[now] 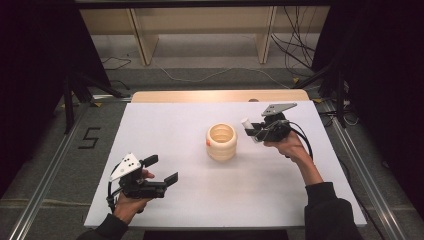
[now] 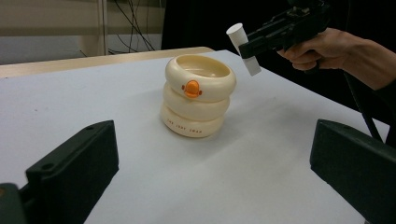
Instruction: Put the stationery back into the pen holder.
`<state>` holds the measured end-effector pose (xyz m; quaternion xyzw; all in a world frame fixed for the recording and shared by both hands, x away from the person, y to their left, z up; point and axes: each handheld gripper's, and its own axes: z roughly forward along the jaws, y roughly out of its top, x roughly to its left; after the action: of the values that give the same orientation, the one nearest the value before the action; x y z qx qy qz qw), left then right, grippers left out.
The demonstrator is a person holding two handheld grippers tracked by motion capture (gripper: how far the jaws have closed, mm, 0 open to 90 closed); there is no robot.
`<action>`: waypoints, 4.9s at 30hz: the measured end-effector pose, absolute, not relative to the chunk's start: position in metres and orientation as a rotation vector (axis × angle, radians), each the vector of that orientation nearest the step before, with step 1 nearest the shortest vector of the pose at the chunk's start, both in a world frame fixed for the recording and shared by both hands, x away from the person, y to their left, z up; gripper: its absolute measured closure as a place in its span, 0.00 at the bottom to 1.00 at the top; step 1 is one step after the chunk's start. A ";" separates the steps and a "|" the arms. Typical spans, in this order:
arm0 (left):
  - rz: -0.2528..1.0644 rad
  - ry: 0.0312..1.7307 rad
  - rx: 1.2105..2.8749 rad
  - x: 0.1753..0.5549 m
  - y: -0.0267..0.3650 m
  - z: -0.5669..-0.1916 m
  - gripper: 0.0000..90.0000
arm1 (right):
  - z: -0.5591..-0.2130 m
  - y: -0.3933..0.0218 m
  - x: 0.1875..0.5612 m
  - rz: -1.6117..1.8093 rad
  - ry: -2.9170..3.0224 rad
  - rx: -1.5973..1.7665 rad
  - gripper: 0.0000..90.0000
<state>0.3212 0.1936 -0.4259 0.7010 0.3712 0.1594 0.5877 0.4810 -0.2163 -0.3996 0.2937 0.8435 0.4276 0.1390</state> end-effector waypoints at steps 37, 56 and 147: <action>0.369 0.873 1.624 0.323 0.193 -0.426 0.00 | -0.373 -0.183 0.458 1.484 2.275 0.814 0.76; 0.376 0.865 1.636 0.322 0.193 -0.426 0.00 | -0.377 -0.159 0.452 1.552 2.258 0.836 0.76; 0.369 0.866 1.637 0.323 0.193 -0.426 0.00 | -0.383 -0.158 0.447 1.565 2.180 1.059 0.33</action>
<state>0.3228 0.1934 -0.4258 0.7021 0.3715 0.1584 0.5865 0.4469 -0.1584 -0.3831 0.3639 0.7495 0.5380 0.1281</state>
